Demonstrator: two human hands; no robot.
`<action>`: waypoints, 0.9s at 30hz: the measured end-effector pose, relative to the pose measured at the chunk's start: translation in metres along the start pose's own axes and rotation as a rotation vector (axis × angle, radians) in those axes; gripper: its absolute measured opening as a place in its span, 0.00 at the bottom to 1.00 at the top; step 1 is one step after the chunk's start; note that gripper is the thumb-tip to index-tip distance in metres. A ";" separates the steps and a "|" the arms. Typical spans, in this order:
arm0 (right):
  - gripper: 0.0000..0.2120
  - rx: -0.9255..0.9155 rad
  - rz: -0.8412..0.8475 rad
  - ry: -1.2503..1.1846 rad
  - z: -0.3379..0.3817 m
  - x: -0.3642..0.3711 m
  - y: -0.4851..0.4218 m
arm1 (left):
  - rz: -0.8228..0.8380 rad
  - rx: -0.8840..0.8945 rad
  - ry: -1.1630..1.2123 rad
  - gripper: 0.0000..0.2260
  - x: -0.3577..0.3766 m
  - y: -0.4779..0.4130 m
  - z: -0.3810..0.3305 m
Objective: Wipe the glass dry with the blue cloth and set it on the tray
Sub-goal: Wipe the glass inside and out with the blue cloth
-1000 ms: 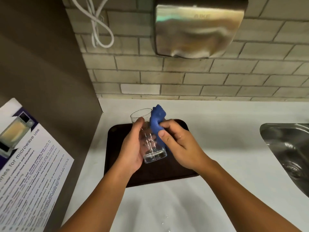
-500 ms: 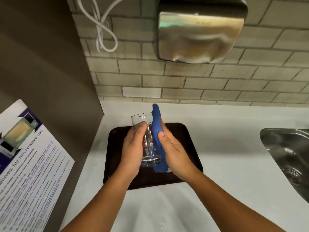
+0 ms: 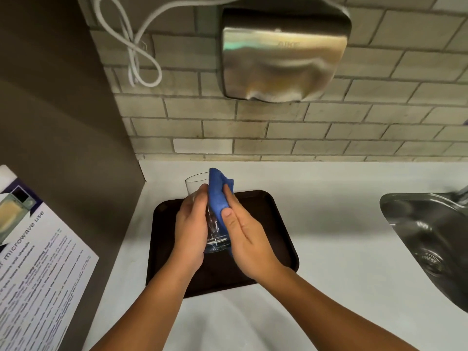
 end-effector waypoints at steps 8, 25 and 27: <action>0.21 0.176 -0.091 -0.143 -0.010 -0.015 -0.023 | 0.082 -0.105 -0.072 0.31 0.024 0.003 -0.003; 0.20 0.128 -0.115 -0.201 -0.003 -0.019 -0.019 | 0.086 -0.207 -0.065 0.27 0.023 0.004 -0.004; 0.22 0.127 -0.124 -0.188 0.000 -0.019 -0.010 | 0.106 -0.296 0.001 0.30 0.023 0.005 0.003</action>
Point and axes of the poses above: each hand's wrist, its own y-axis away from the middle knuckle, its own x-axis out of the palm, z = x × y, the point moved 10 cm from there along -y, towards the middle knuckle, and after that the axes turned 15 degrees about -z, right-handed, at the moved point
